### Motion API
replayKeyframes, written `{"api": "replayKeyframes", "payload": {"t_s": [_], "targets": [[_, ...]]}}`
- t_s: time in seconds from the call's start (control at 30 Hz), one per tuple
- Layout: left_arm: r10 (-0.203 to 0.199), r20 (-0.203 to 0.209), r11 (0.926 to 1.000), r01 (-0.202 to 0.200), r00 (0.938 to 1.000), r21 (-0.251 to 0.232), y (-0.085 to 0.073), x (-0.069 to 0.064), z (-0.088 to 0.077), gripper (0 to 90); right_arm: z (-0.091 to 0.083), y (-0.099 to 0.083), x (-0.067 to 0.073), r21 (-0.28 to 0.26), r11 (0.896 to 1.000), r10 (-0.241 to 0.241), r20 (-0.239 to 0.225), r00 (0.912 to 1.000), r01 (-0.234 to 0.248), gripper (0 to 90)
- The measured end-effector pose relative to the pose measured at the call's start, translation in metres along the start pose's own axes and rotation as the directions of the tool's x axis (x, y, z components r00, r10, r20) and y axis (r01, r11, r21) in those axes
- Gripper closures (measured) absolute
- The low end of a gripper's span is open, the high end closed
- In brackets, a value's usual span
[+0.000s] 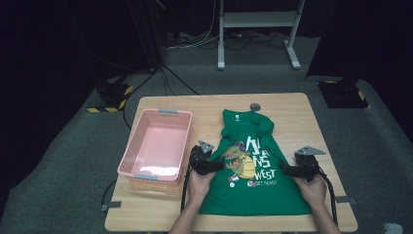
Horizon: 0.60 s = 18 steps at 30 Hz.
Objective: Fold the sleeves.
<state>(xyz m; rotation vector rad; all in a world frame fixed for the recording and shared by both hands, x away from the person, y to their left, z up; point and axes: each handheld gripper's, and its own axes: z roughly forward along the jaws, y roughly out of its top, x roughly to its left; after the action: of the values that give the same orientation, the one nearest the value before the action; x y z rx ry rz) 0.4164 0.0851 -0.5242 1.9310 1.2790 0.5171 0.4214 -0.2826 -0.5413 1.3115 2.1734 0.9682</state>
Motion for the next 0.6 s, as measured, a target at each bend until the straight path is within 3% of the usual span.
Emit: {"api": "replayKeyframes", "payload": {"t_s": [0.1, 0.27, 0.33, 0.47, 0.6], "targets": [[0.001, -0.011, 1.0000, -0.001, 0.9999, 0.001, -0.006, -0.001, -0.001, 17.5, 0.000, 0.000, 0.000, 0.000, 1.000, 0.000, 0.000, 1.0000, 0.000, 20.7], [0.016, -0.041, 0.9990, -0.014, 0.9990, 0.041, -0.016, -0.001, 0.003, 17.3, 0.000, 0.000, 0.000, 0.001, 1.000, 0.001, 0.001, 1.0000, -0.001, 20.5], [0.003, -0.038, 0.9991, -0.002, 0.9993, 0.041, -0.020, -0.001, 0.004, 17.7, 0.000, 0.000, 0.000, 0.001, 1.000, 0.001, 0.002, 1.0000, -0.001, 20.5], [0.027, -0.057, 0.9989, -0.025, 0.9980, 0.041, -0.023, -0.002, 0.002, 17.5, 0.000, 0.000, 0.000, 0.001, 1.000, 0.001, 0.002, 1.0000, -0.001, 20.5], [0.023, -0.059, 0.9989, -0.021, 0.9980, 0.041, -0.024, -0.002, 0.001, 16.6, 0.000, 0.000, 0.000, 0.001, 1.000, 0.002, 0.002, 1.0000, -0.002, 20.3]]}}
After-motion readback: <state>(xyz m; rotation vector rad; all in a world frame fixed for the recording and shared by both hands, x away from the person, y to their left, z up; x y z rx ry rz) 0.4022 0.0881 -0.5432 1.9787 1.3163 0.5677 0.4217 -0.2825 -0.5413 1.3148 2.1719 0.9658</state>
